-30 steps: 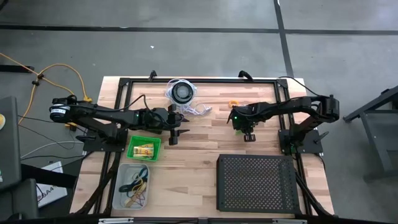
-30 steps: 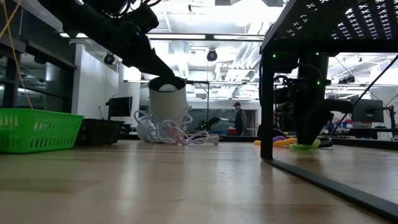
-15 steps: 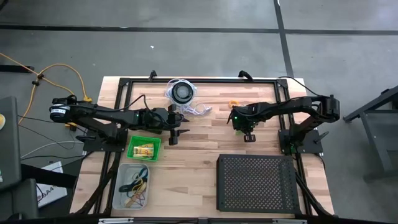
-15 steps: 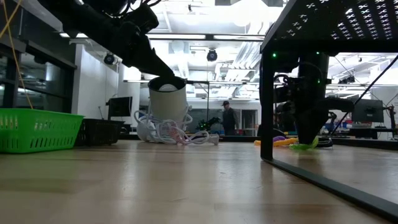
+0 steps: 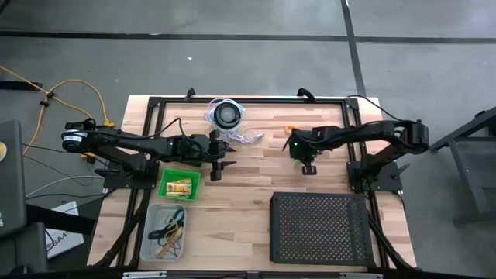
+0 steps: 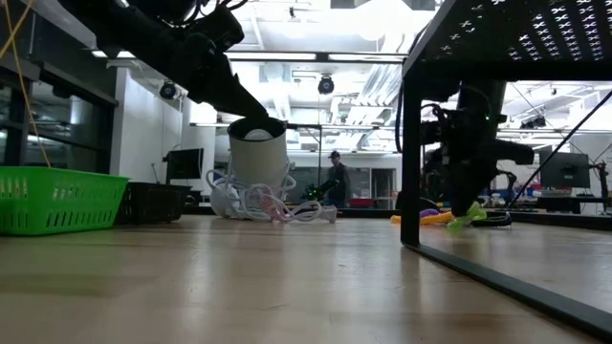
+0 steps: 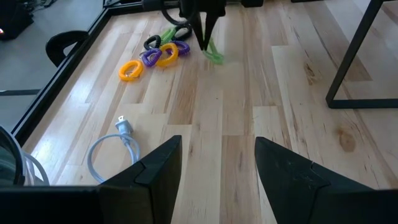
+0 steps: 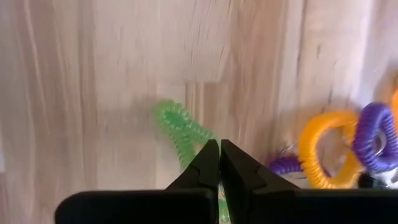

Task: Pick & Place Office Desk Supplies
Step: Put the green coil keychain into the black bin

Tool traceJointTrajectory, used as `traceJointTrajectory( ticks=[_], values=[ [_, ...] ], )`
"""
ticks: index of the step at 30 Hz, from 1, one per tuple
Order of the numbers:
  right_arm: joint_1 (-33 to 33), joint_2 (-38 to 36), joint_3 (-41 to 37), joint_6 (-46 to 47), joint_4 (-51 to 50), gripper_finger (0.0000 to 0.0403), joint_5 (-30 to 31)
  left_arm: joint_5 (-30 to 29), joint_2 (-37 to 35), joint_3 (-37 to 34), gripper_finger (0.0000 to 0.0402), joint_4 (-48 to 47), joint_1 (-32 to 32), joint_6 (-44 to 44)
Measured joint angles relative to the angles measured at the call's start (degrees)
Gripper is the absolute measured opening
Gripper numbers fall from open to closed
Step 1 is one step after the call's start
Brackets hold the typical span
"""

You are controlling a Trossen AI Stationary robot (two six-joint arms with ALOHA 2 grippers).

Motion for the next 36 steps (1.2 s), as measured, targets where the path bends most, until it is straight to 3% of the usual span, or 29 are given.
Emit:
traceJointTrajectory(
  ticks=[16, 36],
  values=[
    [0.1, -2.1, 0.0, 0.5, 1.8, 0.0002, -0.5, 0.0, 0.0, 0.0, 0.0193, 0.0, 0.0, 0.0],
    [0.0, -2.1, 0.0, 2.8, 12.6, 0.0002, -8.3, 0.0, 0.0, 0.0, 0.0193, 0.0, 0.0, 0.0]
  ],
)
